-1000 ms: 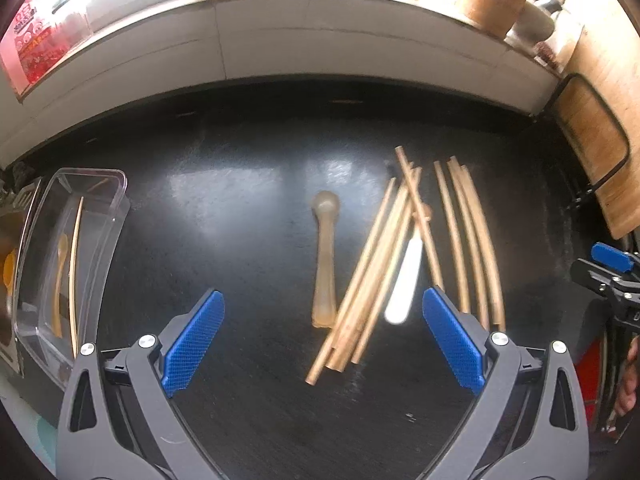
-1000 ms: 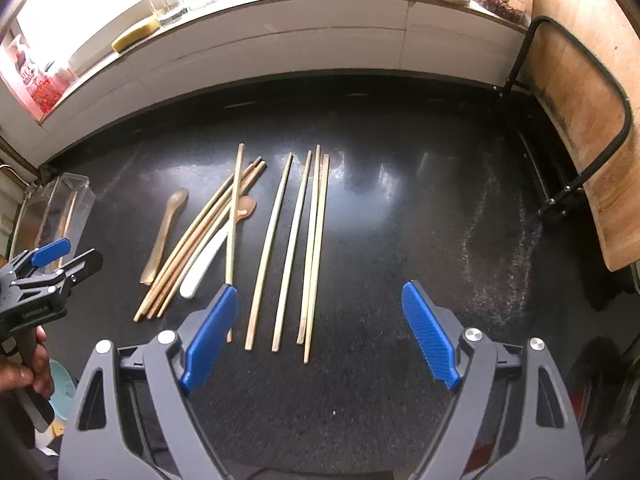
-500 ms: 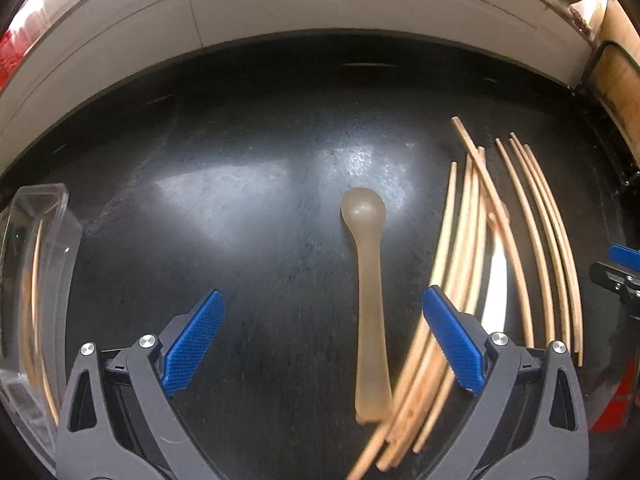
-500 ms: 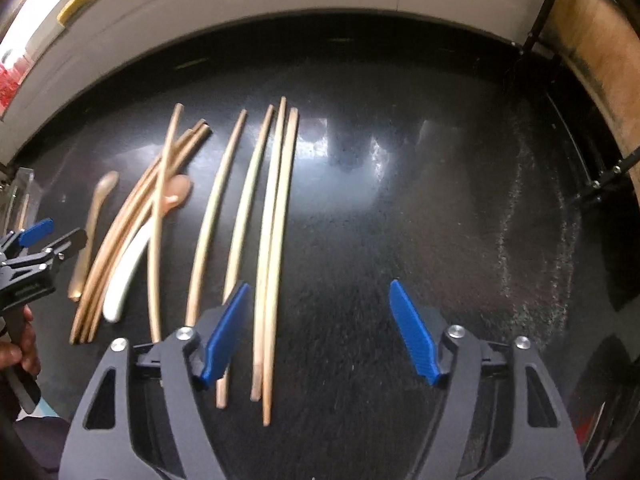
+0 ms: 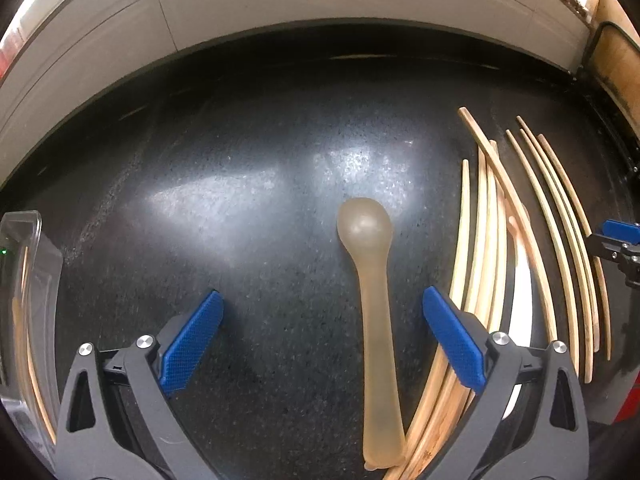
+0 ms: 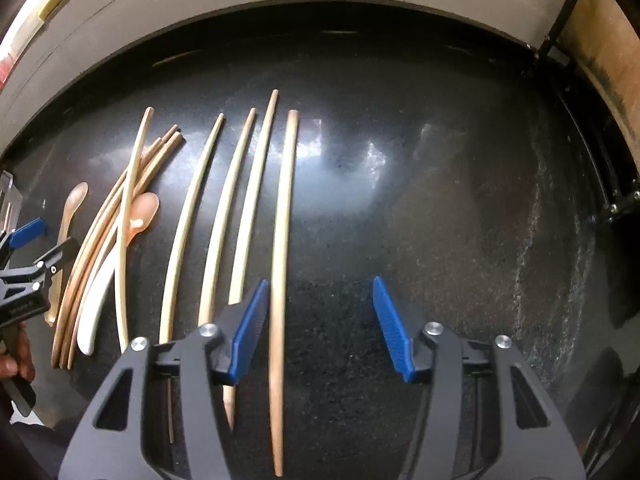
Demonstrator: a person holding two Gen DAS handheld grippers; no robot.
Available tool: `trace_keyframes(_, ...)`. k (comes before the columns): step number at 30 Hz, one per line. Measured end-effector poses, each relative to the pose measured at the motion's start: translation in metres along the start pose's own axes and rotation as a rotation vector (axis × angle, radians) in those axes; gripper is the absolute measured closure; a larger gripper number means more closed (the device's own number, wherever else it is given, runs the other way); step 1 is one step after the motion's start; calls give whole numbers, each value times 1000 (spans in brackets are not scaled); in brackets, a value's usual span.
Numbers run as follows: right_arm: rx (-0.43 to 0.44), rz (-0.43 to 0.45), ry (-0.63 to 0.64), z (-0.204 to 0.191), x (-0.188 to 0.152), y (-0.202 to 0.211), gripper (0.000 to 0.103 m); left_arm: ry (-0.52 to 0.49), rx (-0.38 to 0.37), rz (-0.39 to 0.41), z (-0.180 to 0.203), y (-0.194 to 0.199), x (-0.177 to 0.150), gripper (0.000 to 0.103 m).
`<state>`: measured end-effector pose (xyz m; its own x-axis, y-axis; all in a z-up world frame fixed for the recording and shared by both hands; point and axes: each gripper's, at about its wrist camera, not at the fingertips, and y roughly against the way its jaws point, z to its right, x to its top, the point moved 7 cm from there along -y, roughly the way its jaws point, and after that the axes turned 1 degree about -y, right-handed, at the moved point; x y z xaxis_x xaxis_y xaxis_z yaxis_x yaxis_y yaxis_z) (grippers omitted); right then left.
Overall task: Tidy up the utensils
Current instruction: 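Grasp a pale spoon with the left tool while the right tool grasps a chopstick, then carry spoon and chopstick into the clear tray and open both tools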
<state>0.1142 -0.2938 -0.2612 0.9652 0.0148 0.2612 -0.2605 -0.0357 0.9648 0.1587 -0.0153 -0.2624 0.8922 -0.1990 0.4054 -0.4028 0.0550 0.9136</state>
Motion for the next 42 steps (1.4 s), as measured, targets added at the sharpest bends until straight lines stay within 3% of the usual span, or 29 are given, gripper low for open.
trace_keyframes(3,-1,8,13,-3,3,-1,51,24,14,4,2,-1,3,6)
trace_keyframes(7,12,15,37,-12,4,1,75,20,12,12,6,-2,1,6)
trace_keyframes(11,33,14,43,-18,4,1,90,16,10,-5,10,6,-8,10)
trace_keyframes(12,39,14,40,-21,3,1,95,9,8,2,12,9,-7,25)
trace_keyframes(13,44,13,30,-21,3,1,95,2,6,9,15,12,-7,46)
trace_keyframes(14,47,13,27,-20,2,2,95,-9,4,12,18,15,-6,57)
trace_keyframes(15,48,13,25,-19,2,0,95,-21,-1,8,22,16,-5,75)
trace_keyframes(16,47,13,25,-20,3,0,95,-27,-9,3,25,17,-5,87)
trace_keyframes(17,44,13,28,-20,3,1,95,-26,-16,1,27,17,-5,91)
trace_keyframes(25,60,15,9,-17,1,9,96,27,-12,-14,22,25,-7,92)
trace_keyframes(34,104,74,18,-29,5,60,96,83,-43,7,8,75,1,92)
trace_keyframes(38,145,98,40,-50,7,89,96,103,-58,25,-2,106,-1,92)
trace_keyframes(42,208,123,85,-95,13,117,96,129,-58,39,-28,131,-10,92)
